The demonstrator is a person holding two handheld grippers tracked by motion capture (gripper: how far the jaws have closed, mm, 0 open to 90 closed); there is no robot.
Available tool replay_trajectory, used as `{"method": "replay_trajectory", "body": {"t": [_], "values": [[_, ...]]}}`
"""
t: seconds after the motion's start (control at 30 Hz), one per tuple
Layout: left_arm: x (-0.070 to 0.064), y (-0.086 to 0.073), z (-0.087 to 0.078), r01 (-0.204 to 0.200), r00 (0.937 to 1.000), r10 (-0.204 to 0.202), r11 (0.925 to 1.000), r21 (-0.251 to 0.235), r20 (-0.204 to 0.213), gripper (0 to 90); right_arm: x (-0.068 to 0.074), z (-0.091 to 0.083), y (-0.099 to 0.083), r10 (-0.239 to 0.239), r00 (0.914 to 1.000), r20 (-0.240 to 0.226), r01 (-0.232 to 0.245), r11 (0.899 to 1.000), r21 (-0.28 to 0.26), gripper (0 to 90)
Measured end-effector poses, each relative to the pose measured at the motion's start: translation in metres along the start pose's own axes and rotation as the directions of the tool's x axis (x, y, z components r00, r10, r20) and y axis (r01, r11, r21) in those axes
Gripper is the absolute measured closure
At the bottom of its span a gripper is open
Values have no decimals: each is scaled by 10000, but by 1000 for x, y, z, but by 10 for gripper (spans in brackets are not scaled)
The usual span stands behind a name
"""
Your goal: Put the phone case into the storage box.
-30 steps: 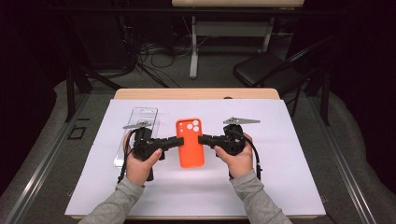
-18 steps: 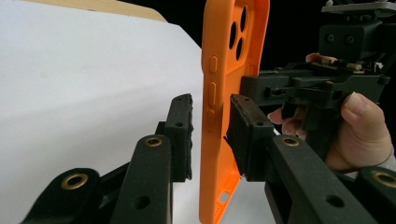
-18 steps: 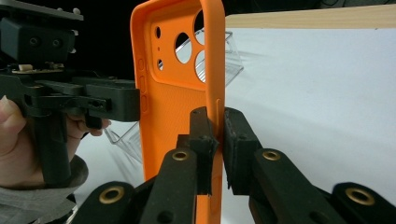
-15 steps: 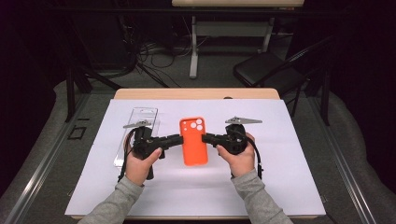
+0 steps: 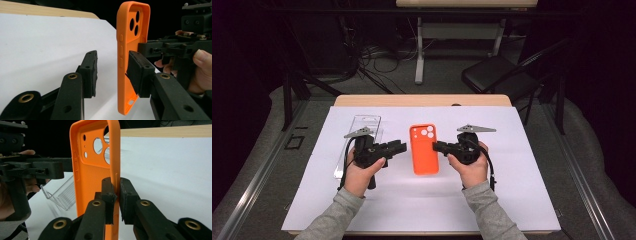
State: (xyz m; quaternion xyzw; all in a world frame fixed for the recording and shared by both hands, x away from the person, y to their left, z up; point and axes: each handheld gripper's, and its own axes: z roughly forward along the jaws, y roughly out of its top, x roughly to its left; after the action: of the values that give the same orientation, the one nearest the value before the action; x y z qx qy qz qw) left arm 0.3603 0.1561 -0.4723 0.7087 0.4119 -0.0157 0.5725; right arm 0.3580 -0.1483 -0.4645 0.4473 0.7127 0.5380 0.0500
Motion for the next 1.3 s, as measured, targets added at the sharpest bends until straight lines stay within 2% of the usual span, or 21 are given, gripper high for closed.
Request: {"method": "replay_trajectory", "body": {"t": [0.23, 0.3, 0.43, 0.53, 0.57, 0.63, 0.77, 0.93, 1.1, 1.3], "values": [[6, 1, 1, -58, 9996, 69, 9993, 372, -280, 570, -2, 0, 0, -54, 9999, 97, 55, 10000, -21, 833], [7, 1, 1, -153, 9987, 168, 9994, 321, -473, 530, -2, -1, 0, -58, 9999, 116, 58, 10000, -24, 833], [8, 2, 0, -482, 9953, 495, 9987, 181, -827, 513, -2, -1, -1, -20, 9999, 105, 21, 10000, -38, 833], [10, 3, -2, -440, 9938, 453, 9989, 151, -1011, 498, -2, -1, -1, -32, 9999, 108, 33, 10000, -47, 833], [11, 3, -2, -290, 9933, 303, 9995, 133, -1117, 490, -2, -1, -1, -40, 9999, 113, 41, 10000, -50, 833], [15, 3, -3, 141, 9961, -125, 9997, 186, -873, 473, -2, -1, -1, -37, 9999, 103, 37, 10000, -58, 833], [18, 3, -3, 636, 9945, -615, 9977, 228, -848, 473, -2, -2, -1, -69, 9999, 117, 69, 10000, -61, 833], [16, 2, -3, 8, 9905, 32, 9996, 294, -1373, 455, -1, 0, -2, -102, 9999, 122, 102, 9999, -10, 833], [14, 3, -3, -259, 9855, 320, 9989, 389, -1669, 419, 0, 0, -2, -117, 9999, 108, 117, 9999, 38, 833], [11, 7, -8, -1045, 9726, 1068, 9943, 219, -2066, 384, 0, 2, -4, -172, 9998, 132, 171, 9998, 112, 833]]}}
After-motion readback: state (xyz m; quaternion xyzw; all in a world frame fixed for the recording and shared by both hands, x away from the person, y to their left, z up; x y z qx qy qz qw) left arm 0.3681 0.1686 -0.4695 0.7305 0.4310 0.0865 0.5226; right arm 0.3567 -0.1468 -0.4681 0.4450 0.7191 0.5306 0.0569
